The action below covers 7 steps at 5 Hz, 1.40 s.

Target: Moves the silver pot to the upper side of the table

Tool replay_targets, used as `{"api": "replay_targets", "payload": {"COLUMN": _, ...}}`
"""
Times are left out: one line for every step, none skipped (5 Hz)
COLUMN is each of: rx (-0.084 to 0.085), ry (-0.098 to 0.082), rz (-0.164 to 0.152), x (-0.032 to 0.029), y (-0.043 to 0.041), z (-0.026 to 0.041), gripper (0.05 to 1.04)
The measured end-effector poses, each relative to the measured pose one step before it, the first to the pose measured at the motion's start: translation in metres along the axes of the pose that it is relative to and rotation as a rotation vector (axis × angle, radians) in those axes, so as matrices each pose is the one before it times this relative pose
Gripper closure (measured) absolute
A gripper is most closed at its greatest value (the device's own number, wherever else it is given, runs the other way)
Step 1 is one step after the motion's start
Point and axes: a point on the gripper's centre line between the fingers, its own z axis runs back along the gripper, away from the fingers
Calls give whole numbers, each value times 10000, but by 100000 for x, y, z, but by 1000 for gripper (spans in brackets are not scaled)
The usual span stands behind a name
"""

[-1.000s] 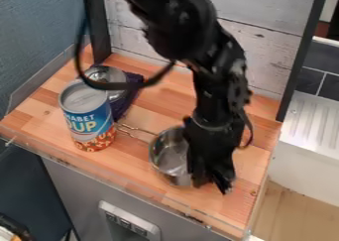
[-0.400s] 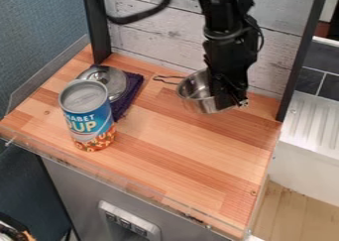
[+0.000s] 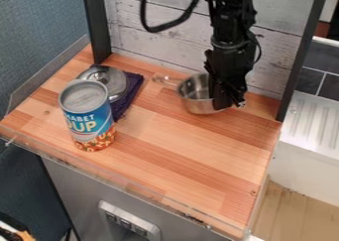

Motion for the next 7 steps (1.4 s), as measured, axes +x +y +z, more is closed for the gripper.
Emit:
{"api": "replay_targets", "payload": {"rx": 64, "ry": 163, "rz": -231, "x": -190, "y": 174, "z": -448, "gripper": 975}}
{"api": "replay_targets", "payload": {"rx": 380, "ry": 577, "rz": -324, "x": -948, "y": -687, "z": -975, "gripper": 797}}
{"api": "replay_targets", "payload": {"rx": 54, "ry": 49, "rz": 285, "x": 108, "y": -238, "z": 404, "gripper": 509}}
{"api": "replay_targets", "payload": {"rx": 201, "ry": -447, "rz": 1040, "x": 440, "y": 526, "z": 2448, "gripper": 219}}
{"api": "replay_targets", "payload": {"rx": 413, "ry": -360, "rz": 1730, "x": -508, "y": 1322, "z": 2931, "gripper": 70}}
{"api": "replay_targets", "payload": {"rx": 224, "ry": 184, "rz": 1918, "x": -1700, "y": 896, "z": 456, "gripper": 73}}
{"api": "replay_targets", "payload": {"rx": -58, "ry": 12, "rz": 635, "x": -952, "y": 515, "z": 782, "gripper": 81}}
